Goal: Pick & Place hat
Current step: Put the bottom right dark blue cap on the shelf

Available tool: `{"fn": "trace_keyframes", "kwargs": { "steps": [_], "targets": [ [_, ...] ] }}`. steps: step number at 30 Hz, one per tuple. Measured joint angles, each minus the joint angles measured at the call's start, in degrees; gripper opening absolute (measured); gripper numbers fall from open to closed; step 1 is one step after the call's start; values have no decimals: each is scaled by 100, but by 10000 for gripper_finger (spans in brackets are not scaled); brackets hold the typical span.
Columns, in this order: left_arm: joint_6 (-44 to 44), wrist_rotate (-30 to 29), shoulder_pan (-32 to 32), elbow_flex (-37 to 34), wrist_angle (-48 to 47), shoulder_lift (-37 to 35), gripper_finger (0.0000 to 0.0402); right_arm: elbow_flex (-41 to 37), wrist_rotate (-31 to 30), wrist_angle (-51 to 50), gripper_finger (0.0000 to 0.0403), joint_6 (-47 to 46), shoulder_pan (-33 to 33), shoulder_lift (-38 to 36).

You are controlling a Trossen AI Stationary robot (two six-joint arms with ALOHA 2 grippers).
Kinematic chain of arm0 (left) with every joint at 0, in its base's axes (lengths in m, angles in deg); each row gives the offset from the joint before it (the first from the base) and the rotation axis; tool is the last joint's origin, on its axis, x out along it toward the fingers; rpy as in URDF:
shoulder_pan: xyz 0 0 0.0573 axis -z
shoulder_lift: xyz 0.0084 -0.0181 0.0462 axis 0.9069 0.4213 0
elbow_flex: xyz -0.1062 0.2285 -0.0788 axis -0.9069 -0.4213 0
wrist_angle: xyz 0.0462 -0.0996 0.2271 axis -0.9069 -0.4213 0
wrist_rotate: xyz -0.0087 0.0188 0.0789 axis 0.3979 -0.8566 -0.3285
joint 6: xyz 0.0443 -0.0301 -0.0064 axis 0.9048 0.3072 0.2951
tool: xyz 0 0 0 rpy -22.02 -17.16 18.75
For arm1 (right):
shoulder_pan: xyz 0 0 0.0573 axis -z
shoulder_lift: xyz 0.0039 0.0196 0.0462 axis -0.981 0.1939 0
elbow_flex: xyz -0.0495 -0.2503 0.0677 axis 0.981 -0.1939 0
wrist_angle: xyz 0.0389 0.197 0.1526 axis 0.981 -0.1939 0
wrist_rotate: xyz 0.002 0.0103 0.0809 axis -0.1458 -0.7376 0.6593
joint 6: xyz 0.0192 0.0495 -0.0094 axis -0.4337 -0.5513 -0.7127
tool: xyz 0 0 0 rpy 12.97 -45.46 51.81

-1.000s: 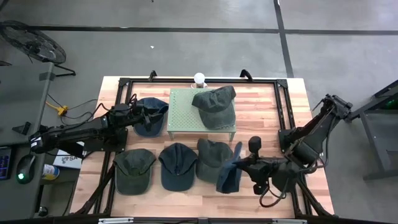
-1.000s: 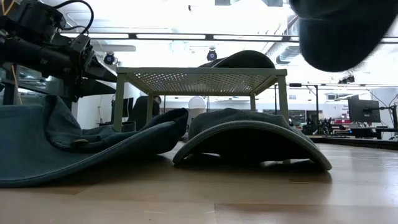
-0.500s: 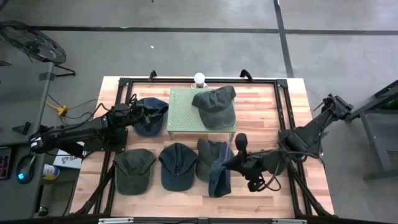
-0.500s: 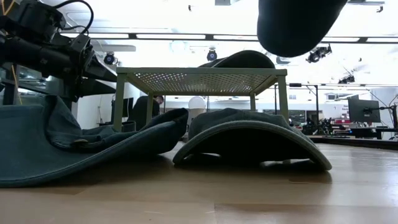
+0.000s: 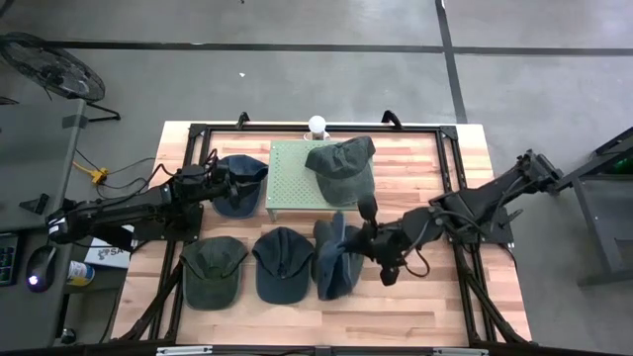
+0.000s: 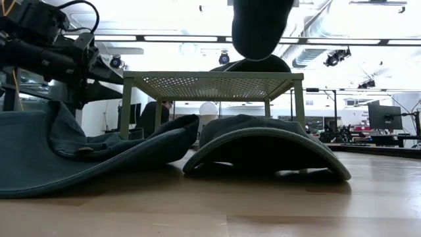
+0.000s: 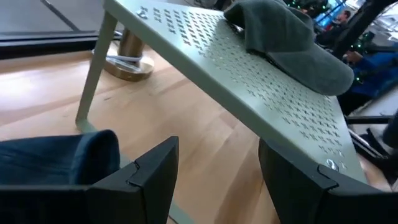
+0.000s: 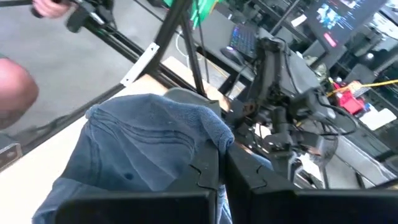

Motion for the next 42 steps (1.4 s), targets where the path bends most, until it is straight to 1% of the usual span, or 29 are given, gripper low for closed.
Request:
{"fn": "trace_keyframes", "kwargs": {
  "steps": [1,2,6,9,12,15,20,21,23,27,31,34,37,42],
  "targets": [
    [-23,35,0,0,8,2,218,0,7,22,0,1,40,1],
    [10,219,-4,0,68,4,218,0,28,49,0,3,76,1],
    [688,1656,2,0,844,15,218,0,307,206,0,4,244,3],
    [1366,2535,2,0,1558,15,218,0,507,424,0,4,363,29],
    [1767,2838,2,0,2039,15,218,0,769,626,0,1,500,61],
    [2047,2886,45,0,2355,19,218,0,876,865,0,-88,670,135],
    [2861,2886,503,119,2788,177,218,0,885,1141,0,-389,995,288],
    [3035,2878,646,185,2805,221,218,0,881,1245,0,-438,1065,308],
    [3429,2684,966,299,2807,335,218,0,904,1286,0,-514,1166,316],
    [4166,1801,1627,502,2789,668,223,0,1052,1477,0,-635,1322,316],
    [4721,1012,2153,768,2782,1172,250,0,1220,1639,0,-625,1414,316],
    [5110,499,2472,1037,2774,1646,279,0,1356,1669,0,-668,1498,314],
    [5508,260,2741,1379,2776,2210,301,0,1444,1660,0,-710,1553,314],
    [6230,-296,3195,1969,2666,3249,306,0,1451,1660,0,-710,1557,314]
  ]
}}
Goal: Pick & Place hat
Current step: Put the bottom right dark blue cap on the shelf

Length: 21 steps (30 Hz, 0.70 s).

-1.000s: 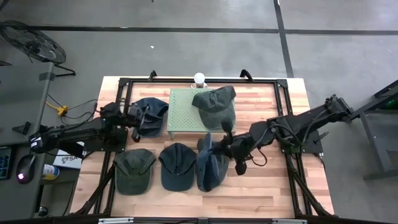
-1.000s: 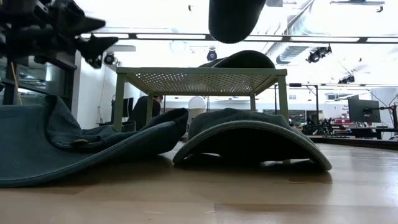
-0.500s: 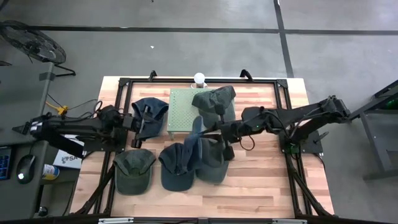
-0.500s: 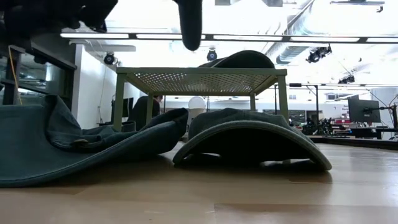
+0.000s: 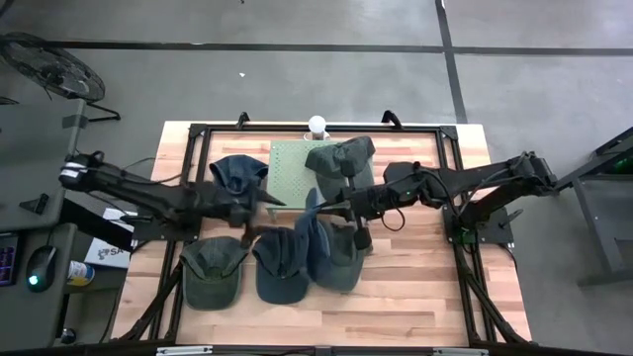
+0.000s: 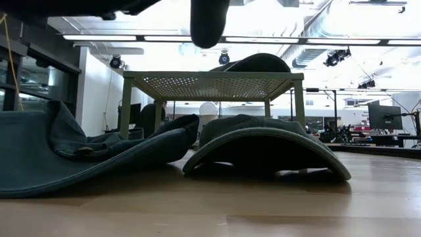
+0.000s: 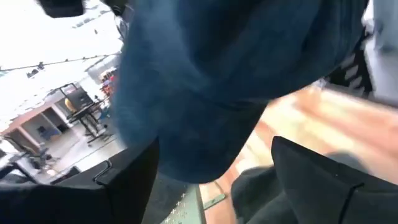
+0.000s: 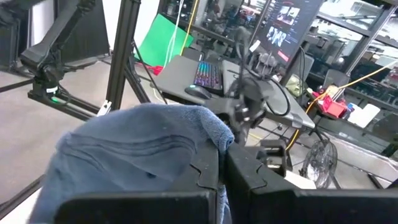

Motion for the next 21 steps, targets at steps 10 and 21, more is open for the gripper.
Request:
{"fn": "trace_keyframes", "kwargs": {
  "steps": [10,21],
  "targets": [
    [1055,-1122,838,853,-3,987,303,0,-52,-230,0,0,0,-2],
    [1909,-1716,1415,905,147,1145,303,0,-70,-301,0,-39,51,-2]
  ]
}}
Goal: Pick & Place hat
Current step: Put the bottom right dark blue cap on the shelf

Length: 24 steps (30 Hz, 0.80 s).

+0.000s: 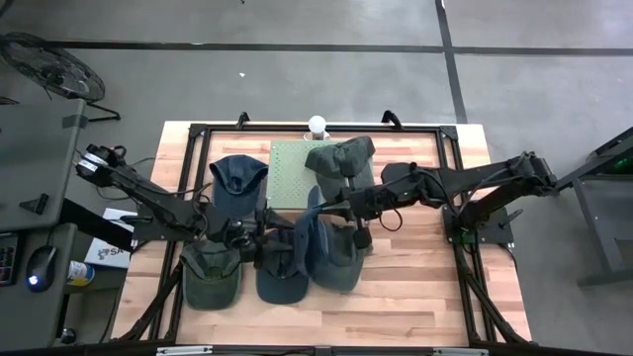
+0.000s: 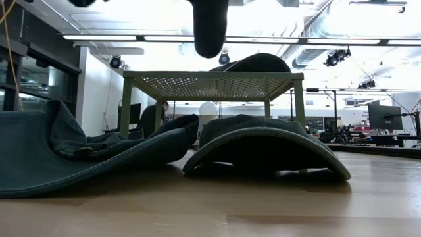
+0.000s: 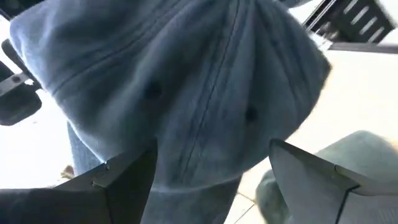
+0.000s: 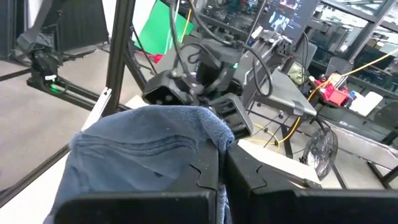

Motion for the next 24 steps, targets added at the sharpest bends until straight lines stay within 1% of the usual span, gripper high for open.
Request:
{"fn": "trace_keyframes", "kwargs": {
  "steps": [3,9,18,21,24],
  "targets": [
    [305,-13,17,172,299,158,303,0,0,0,0,-10,16,0],
    [607,-140,4,561,18,556,303,0,5,8,0,-11,14,0],
    [633,-115,15,1024,64,1032,302,0,50,2,0,-9,14,-2],
    [776,-211,15,1132,176,1116,288,0,49,2,0,-9,12,-2],
    [884,-216,15,1179,145,1141,253,0,51,-2,0,-9,8,-2]
  ]
}}
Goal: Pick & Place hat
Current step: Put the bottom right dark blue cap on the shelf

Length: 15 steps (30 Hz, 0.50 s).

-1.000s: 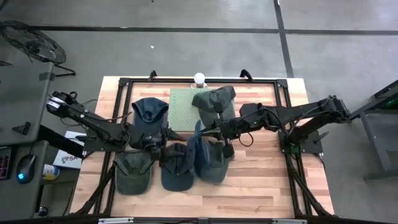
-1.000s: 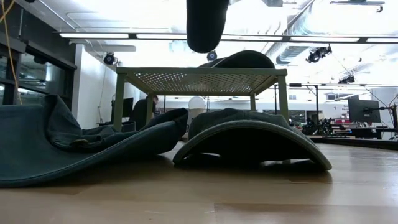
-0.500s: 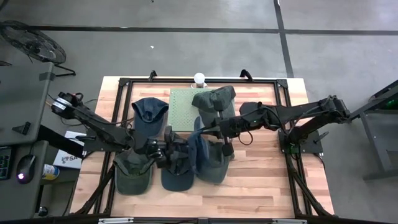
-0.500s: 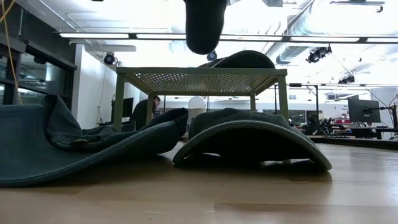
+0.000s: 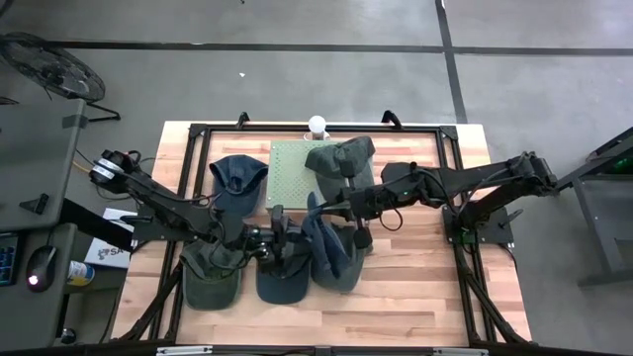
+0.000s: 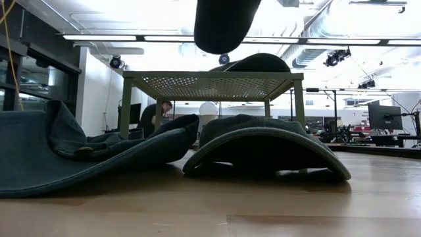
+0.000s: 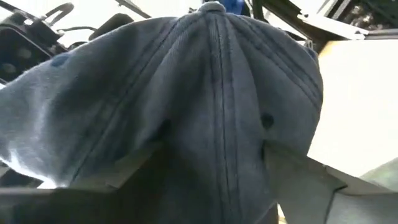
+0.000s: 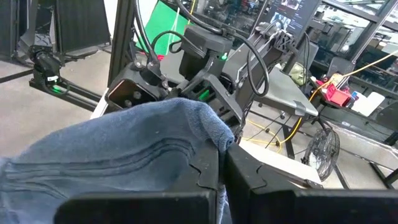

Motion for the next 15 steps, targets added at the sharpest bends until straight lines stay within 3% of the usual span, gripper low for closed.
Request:
{"fn": "trace_keyframes", "kwargs": {
  "steps": [15],
  "targets": [
    [-20,21,-2,17,47,0,9,0,1,1,0,4,0,-2]
  ]
}}
